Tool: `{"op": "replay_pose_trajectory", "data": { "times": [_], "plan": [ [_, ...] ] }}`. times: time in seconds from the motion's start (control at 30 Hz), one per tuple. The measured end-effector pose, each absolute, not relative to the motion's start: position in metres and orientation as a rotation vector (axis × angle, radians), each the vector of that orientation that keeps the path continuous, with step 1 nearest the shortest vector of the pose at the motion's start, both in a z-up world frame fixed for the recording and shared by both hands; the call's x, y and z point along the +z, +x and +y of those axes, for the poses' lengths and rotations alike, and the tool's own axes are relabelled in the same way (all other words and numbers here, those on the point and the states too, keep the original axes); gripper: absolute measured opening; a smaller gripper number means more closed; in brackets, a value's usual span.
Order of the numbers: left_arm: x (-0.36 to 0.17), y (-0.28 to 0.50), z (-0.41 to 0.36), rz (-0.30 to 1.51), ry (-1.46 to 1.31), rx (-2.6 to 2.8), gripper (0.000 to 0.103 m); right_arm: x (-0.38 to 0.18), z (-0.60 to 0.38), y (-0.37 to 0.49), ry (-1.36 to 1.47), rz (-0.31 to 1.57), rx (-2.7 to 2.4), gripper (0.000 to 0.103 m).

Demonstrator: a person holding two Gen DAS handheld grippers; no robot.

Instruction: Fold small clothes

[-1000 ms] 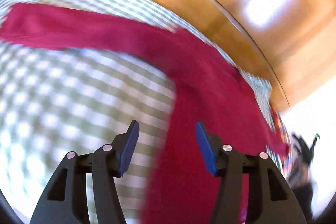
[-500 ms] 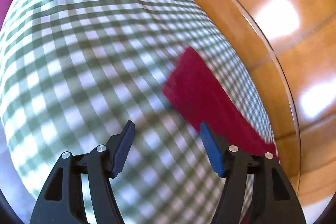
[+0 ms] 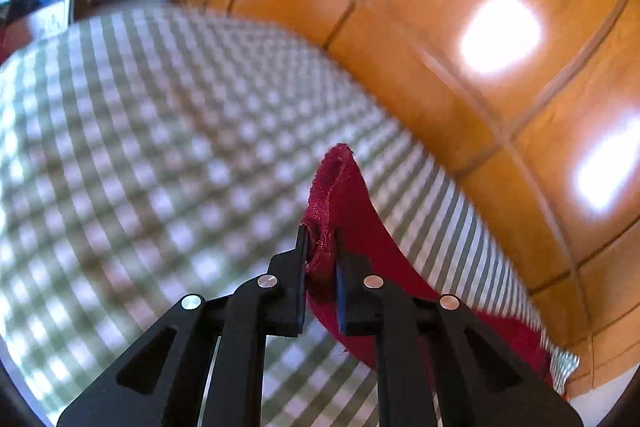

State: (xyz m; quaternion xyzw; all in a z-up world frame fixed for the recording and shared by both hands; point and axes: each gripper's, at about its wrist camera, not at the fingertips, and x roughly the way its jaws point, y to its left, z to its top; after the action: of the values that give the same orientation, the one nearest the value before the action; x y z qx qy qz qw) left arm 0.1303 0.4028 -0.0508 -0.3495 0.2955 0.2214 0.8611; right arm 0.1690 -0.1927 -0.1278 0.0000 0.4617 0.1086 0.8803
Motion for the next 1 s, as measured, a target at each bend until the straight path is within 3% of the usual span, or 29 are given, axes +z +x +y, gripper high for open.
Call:
{"op": "replay_pose_trajectory", "data": {
  "times": [0.1,0.3,0.37,0.47,0.63,0.8,0.9,1.0],
  "plan": [
    [-0.046,0.138,0.408,0.658,-0.652,0.529,0.008,-0.128,-0.194,0.170,0.001,0.961,0.227,0.100],
    [-0.109,0.170,0.395,0.925,-0.470,0.673,0.008,-0.128,-0.196,0.171,0.000,0.960,0.233,0.101],
    [-0.110,0.161,0.401,0.893,-0.538,0.675,0.008,-0.128,-0.197,0.171,0.001,0.959,0.235,0.101],
    [-0.094,0.134,0.402,0.804,-0.704,0.625,0.030,-0.129,-0.197,0.171,0.002,0.958,0.236,0.101],
    [-0.058,0.095,0.336,0.676,-0.721,0.210,0.032,-0.129,-0.197,0.171,0.005,0.955,0.239,0.101],
    [-0.070,0.093,0.232,0.786,-0.682,-0.199,0.032,-0.129,-0.198,0.172,0.007,0.953,0.243,0.101],
    [-0.091,0.103,0.171,0.867,-0.696,-0.375,0.057,-0.129,-0.199,0.172,0.013,0.951,0.245,0.101],
    [-0.106,0.109,0.119,0.950,-0.649,-0.454,0.060,-0.129,-0.199,0.172,0.018,0.949,0.246,0.101]
  ]
}}
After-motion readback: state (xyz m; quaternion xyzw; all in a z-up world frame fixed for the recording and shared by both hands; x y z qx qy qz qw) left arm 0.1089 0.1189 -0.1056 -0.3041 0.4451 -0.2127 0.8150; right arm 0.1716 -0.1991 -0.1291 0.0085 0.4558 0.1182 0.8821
